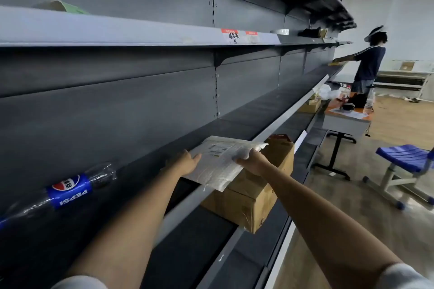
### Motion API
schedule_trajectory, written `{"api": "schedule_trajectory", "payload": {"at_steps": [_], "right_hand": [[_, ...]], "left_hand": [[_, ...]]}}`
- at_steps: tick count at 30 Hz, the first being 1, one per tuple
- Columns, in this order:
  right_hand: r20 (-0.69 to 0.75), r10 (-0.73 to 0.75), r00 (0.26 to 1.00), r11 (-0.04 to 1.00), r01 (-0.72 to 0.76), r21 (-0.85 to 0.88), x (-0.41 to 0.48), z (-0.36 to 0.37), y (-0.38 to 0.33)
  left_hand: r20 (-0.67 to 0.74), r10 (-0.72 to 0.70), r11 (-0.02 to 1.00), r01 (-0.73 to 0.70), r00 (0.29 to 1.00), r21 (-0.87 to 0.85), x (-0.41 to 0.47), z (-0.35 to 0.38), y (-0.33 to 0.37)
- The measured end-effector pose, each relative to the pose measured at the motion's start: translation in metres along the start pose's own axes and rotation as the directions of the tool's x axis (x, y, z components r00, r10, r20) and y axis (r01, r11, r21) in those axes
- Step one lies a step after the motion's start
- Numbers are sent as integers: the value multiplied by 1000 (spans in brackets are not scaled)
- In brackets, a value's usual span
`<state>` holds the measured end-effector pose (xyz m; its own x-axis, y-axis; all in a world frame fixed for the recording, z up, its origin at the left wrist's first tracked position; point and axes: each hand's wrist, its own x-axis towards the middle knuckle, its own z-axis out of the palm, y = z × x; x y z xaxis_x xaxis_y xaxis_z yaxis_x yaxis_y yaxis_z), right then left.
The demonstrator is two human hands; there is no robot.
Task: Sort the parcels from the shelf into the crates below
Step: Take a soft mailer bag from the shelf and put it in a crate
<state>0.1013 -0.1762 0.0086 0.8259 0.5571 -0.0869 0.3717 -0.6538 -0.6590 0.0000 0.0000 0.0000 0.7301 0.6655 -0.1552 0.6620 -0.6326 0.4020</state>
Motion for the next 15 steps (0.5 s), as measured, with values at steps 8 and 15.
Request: {"api": "schedule_trajectory", "payload": {"at_steps": [8, 15], "right_hand": [[76, 83, 994, 987, -92, 134, 6, 12, 0], [84, 136, 987, 898, -159, 411, 9, 15, 9]], "left_hand": [[30, -70, 996, 68, 997, 55, 12, 4, -18], [-4, -72, 986, 71, 997, 149, 20, 6, -31]]}}
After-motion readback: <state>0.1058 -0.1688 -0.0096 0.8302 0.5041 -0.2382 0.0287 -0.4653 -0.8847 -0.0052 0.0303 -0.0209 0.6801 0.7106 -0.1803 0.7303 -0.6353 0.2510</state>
